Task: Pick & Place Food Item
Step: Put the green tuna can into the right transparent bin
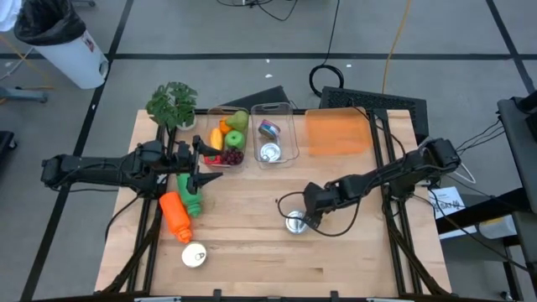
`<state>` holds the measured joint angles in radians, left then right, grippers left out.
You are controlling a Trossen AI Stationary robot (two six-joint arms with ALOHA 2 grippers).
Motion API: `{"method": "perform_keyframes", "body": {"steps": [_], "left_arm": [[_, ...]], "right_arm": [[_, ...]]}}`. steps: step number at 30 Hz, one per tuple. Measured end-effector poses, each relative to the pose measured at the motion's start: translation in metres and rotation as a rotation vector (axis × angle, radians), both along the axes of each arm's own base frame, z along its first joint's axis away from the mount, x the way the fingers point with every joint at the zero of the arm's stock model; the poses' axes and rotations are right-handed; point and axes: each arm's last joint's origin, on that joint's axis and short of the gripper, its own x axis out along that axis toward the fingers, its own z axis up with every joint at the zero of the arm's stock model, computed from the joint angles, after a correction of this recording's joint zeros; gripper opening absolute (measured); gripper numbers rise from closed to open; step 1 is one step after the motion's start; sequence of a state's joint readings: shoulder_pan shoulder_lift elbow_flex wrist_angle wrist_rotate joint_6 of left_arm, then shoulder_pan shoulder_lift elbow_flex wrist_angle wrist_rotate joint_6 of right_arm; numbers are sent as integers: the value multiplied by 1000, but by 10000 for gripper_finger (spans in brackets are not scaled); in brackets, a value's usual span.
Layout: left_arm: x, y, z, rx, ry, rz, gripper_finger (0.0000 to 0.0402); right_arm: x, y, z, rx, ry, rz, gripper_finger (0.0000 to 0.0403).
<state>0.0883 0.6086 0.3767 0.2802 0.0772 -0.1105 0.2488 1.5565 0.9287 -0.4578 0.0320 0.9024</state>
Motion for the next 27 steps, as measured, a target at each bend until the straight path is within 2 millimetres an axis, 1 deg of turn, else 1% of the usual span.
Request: {"method": "perform_keyframes", "body": {"steps": [4,7,10,14,20,27], "left_arm": [[0,0,0,-24,2,-1,361],[3,0,-3,-33,19,-1,361],[7,1,-5,-33,37,-1,361],[13,1,-10,-35,64,1,361],[20,2,-15,-36,89,8,361],[24,3,-16,-35,88,9,361]], "right_arm": [[4,5,1,9,-48,39,247],[5,6,-7,3,-16,44,247],[5,6,-10,-2,6,44,247],[3,2,-10,-7,27,28,247],[-5,-5,-7,-19,98,-16,247],[-8,-10,-6,-20,124,-30,247]]}}
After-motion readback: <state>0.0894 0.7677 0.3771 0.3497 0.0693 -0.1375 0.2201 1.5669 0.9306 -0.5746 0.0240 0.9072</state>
